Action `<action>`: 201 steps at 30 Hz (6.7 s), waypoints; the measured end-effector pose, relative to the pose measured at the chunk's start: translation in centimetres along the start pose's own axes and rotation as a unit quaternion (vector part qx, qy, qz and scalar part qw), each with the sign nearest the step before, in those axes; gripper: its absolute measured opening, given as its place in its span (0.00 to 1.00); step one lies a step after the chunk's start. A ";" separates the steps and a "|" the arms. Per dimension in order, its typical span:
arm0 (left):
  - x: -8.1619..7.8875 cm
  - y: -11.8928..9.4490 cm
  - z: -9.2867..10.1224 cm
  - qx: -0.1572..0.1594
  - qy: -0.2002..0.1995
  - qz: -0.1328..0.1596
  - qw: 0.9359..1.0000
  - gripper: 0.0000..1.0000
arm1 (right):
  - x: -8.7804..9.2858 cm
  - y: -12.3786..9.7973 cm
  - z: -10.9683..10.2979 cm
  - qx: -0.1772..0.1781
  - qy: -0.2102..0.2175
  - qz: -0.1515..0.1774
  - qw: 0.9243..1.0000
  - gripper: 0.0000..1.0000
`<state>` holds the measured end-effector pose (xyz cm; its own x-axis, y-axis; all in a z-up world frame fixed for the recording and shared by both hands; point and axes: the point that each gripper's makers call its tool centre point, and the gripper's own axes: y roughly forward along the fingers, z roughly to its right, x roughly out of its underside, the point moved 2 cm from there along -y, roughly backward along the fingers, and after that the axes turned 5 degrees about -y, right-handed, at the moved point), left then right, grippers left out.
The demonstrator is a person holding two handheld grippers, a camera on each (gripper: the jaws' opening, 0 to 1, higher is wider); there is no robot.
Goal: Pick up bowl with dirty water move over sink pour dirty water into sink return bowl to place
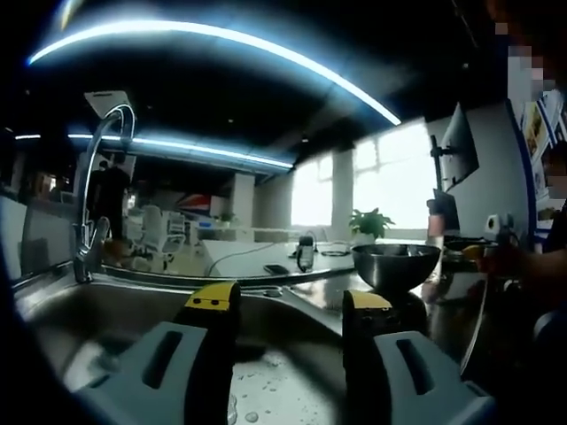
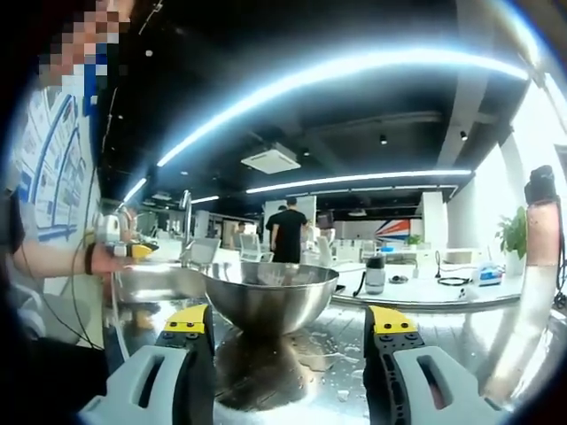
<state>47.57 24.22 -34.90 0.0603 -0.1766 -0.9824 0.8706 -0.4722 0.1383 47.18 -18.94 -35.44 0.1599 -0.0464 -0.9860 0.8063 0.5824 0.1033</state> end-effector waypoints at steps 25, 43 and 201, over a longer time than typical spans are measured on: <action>1.2 0.4 0.2 0.011 -0.005 -0.031 0.999 0.42 | 0.2 0.4 0.9 0.016 0.028 -0.009 0.999 0.60; 1.6 0.7 2.3 0.026 0.026 -0.047 0.998 0.43 | 0.4 -0.1 0.5 0.021 -0.005 -0.017 1.000 0.62; 4.9 20.2 12.2 0.048 -0.088 -0.528 0.844 0.24 | -0.8 -1.0 -1.5 -0.018 -0.053 0.031 0.998 0.52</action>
<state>59.46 3.33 -35.38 -0.8043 0.2642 -0.5322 0.3497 -0.5137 -0.7835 45.39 -18.33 -34.95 0.2698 -0.0939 -0.9583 0.7725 0.6152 0.1572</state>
